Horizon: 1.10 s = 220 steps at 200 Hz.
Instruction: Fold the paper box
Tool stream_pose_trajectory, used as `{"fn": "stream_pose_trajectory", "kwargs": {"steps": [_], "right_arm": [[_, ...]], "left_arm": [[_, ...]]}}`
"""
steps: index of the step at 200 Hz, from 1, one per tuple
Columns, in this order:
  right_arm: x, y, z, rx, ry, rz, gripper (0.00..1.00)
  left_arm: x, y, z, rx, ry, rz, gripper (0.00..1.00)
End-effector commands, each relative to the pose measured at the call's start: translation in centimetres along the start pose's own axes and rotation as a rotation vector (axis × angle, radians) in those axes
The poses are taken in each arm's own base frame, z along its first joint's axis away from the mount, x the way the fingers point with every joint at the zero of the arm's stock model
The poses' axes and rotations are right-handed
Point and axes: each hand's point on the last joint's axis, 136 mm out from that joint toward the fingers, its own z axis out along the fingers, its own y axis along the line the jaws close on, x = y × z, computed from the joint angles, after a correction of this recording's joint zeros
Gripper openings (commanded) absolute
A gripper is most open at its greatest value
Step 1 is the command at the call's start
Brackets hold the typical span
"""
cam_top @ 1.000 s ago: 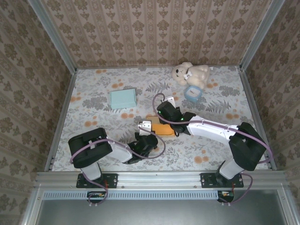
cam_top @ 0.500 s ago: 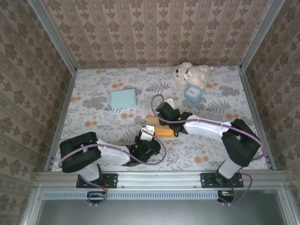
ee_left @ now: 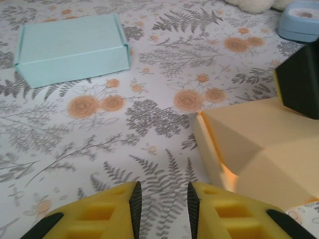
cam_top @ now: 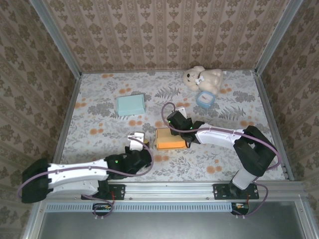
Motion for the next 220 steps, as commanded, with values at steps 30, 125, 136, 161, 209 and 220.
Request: {"fn": "stream_pose_trajectory", "kwargs": {"steps": [30, 125, 136, 161, 209, 220], "right_arm": [[1.2, 0.4, -2.2, 0.0, -0.08, -0.011, 0.64], [7.7, 1.7, -0.3, 0.023, -0.213, 0.001, 0.64], [8.1, 1.7, 0.2, 0.033, -0.214, 0.008, 0.64], [8.9, 1.6, 1.1, 0.058, -0.198, 0.025, 0.64], [8.2, 1.7, 1.2, 0.059, -0.205, 0.077, 0.64], [8.1, 2.0, 1.2, 0.045, -0.204, 0.082, 0.64]], "left_arm": [[1.1, 3.3, -0.9, -0.043, 0.058, -0.015, 0.32], [4.1, 0.1, 2.0, 0.033, 0.158, -0.174, 0.35], [4.5, -0.7, 2.4, 0.05, 0.171, -0.19, 0.38], [5.0, -2.9, 3.1, 0.108, 0.209, -0.212, 0.41], [5.1, -4.2, 4.4, 0.132, 0.234, -0.258, 0.41], [5.3, -4.0, 4.6, 0.133, 0.234, -0.272, 0.41]]}}
